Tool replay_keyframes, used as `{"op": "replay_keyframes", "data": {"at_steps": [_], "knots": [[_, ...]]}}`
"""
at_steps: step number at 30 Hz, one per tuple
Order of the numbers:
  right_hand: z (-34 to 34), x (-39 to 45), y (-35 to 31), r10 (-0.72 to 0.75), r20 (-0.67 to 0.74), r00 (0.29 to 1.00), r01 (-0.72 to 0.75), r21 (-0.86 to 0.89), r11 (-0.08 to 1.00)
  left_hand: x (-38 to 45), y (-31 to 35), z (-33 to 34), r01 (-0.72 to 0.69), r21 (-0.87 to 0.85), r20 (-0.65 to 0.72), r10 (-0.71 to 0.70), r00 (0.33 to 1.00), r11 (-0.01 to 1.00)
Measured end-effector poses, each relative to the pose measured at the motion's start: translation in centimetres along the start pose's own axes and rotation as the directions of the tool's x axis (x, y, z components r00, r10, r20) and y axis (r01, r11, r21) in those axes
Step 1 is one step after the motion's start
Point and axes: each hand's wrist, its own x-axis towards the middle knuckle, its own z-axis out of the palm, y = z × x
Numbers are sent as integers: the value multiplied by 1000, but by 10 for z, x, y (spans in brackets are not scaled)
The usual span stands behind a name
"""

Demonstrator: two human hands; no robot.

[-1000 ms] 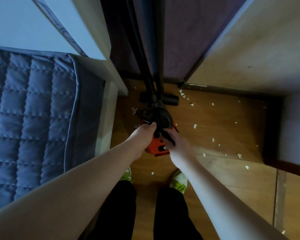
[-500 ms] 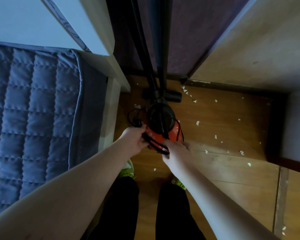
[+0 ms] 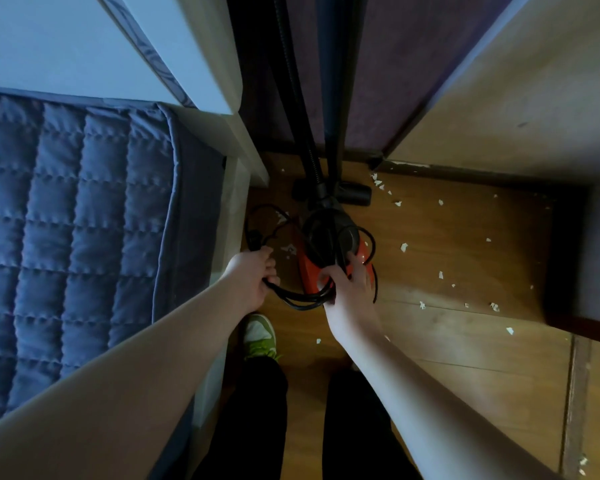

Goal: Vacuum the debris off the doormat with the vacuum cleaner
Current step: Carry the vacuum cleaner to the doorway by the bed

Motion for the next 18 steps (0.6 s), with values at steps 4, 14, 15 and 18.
{"op": "replay_keyframes", "data": {"at_steps": [4,14,15,18], "knots": [[-9,2,-22,45,-4,999,-42,253,967,-1,4,-7,-27,74,5,27,1000,997],[-6,19,-21,241,205,948,-287,880,379,3,4,-15,-94,282,54,82,995,955],[-6,22,-17,249,228,941,-302,897,321,7,1,-16,-129,357,59,115,992,925],[-12,26,-13,243,349,905,-390,909,148,14,-4,-13,-259,631,98,257,962,731]]}}
